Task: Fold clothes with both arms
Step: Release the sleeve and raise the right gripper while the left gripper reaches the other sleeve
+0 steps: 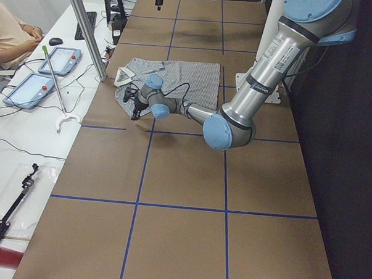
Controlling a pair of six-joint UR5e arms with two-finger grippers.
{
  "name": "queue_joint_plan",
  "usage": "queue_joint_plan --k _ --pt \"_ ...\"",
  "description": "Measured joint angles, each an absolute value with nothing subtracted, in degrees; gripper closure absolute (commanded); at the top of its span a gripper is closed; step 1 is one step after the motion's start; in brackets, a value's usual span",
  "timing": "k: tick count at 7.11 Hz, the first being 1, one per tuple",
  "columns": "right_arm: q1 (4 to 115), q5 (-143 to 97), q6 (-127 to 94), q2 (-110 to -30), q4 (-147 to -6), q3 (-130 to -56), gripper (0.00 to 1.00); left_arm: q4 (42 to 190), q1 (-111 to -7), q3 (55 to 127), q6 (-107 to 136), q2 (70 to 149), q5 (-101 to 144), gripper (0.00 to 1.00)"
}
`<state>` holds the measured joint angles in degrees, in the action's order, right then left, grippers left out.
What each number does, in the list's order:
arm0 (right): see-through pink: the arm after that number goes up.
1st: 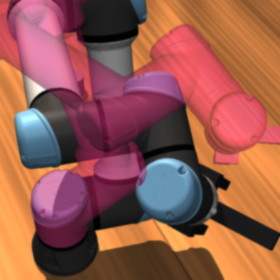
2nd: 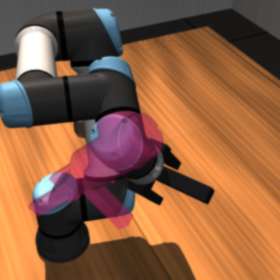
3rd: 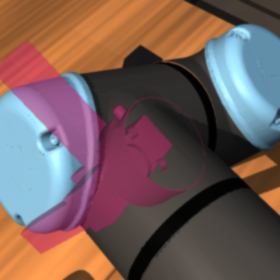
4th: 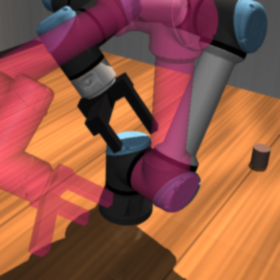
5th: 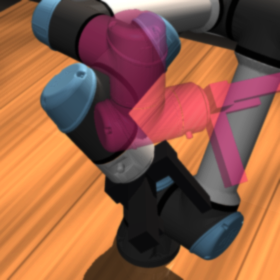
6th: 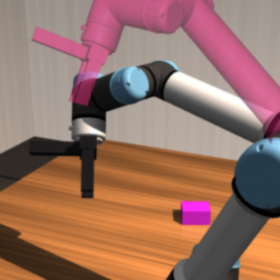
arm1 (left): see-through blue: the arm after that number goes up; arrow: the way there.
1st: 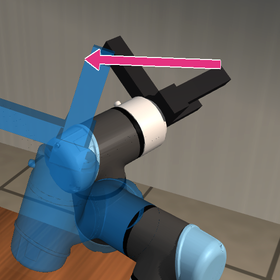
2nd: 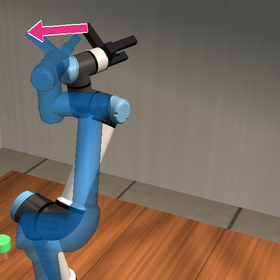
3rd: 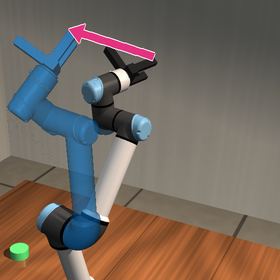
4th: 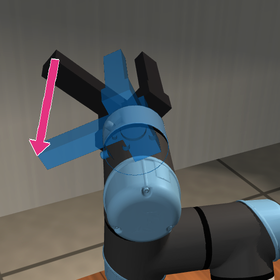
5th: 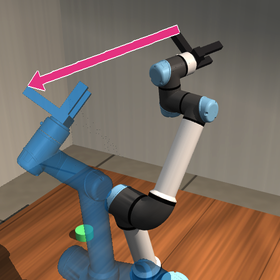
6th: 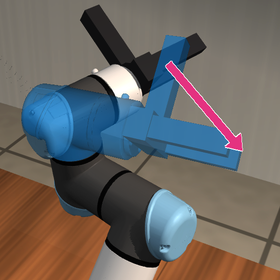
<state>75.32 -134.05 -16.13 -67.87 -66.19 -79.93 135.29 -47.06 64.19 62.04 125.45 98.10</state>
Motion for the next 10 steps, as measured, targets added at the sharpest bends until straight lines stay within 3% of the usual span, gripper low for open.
queue_joint_plan --k 3,4,5,6,10 --pt "75.3 -134.0 -16.0 -68.0 -66.2 -79.9 0.00 135.4 -46.9 62.4 60.3 126.2 97.8 0.47" --pt "75.3 -134.0 -16.0 -68.1 -66.2 -79.9 0.00 135.4 -46.9 62.0 59.8 126.3 97.8 0.53" --pt "75.3 -134.0 -15.9 -68.1 -66.2 -79.9 0.00 135.4 -46.8 61.7 59.7 126.4 97.8 0.95" --pt "75.3 -134.0 -15.9 -68.1 -66.2 -79.9 0.00 135.5 -46.8 61.5 59.6 126.6 97.8 1.00" --pt "75.3 -134.0 -15.9 -68.1 -66.2 -79.9 0.00 134.8 -46.6 63.7 58.2 127.1 98.1 1.00"
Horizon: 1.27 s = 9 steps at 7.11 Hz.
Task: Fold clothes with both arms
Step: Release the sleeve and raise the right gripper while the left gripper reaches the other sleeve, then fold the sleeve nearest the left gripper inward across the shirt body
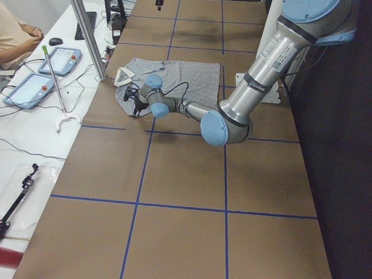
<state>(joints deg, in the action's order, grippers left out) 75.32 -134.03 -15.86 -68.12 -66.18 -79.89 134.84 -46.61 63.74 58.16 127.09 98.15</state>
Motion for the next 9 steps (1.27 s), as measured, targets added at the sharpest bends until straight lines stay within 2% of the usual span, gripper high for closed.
queue_joint_plan --k 5,6,9 --pt "75.3 -134.0 -16.3 -68.1 -66.1 -79.9 0.00 119.6 -43.1 63.6 67.6 140.7 98.1 1.00" --pt "75.3 -134.0 -16.4 -68.1 -66.1 -80.0 0.00 118.8 -41.9 62.4 69.4 142.6 98.0 0.01" --pt "75.3 -134.0 -16.6 -68.1 -66.1 -80.3 0.00 118.9 -40.3 62.0 67.3 143.4 98.0 0.00"
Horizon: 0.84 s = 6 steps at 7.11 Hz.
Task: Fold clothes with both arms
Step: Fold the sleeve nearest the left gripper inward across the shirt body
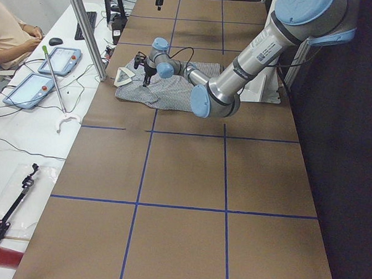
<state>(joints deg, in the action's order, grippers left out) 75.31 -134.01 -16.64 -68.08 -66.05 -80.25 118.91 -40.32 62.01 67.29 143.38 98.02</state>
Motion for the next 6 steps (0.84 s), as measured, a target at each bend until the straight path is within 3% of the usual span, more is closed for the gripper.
queue_joint_plan --k 3,6 --pt "72.4 -133.6 -26.7 -68.4 -66.0 -85.6 0.00 118.4 -40.3 69.0 62.7 140.2 100.5 0.00" --pt "57.9 -124.5 -49.0 -75.4 -66.3 -103.8 0.01 116.7 -40.2 87.3 60.7 127.2 102.9 0.00"
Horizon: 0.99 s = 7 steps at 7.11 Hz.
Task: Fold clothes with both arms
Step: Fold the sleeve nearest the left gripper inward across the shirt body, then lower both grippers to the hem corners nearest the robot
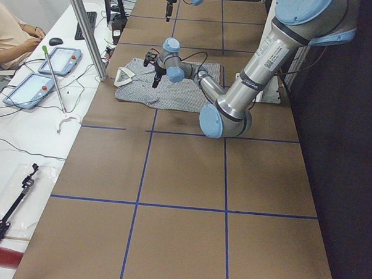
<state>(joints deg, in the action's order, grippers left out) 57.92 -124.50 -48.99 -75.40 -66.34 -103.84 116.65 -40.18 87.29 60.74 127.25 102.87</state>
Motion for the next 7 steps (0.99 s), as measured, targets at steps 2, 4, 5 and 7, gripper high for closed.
queue_joint_plan --k 2,4,5,7 --pt "42.4 -110.4 -64.9 -83.1 -66.6 -116.2 0.11 115.3 -37.8 100.7 62.2 116.9 103.4 0.00" --pt "27.4 -96.9 -79.2 -88.1 -66.6 -122.0 0.16 115.5 -32.4 109.9 67.6 107.6 102.6 0.16" --pt "21.6 -91.9 -83.7 -89.3 -66.7 -123.4 0.17 115.6 -28.7 113.3 71.3 103.4 100.7 0.38" --pt "15.2 -85.8 -87.6 -89.9 -66.9 -124.2 0.16 115.6 -20.9 115.5 80.3 98.6 94.5 0.40"
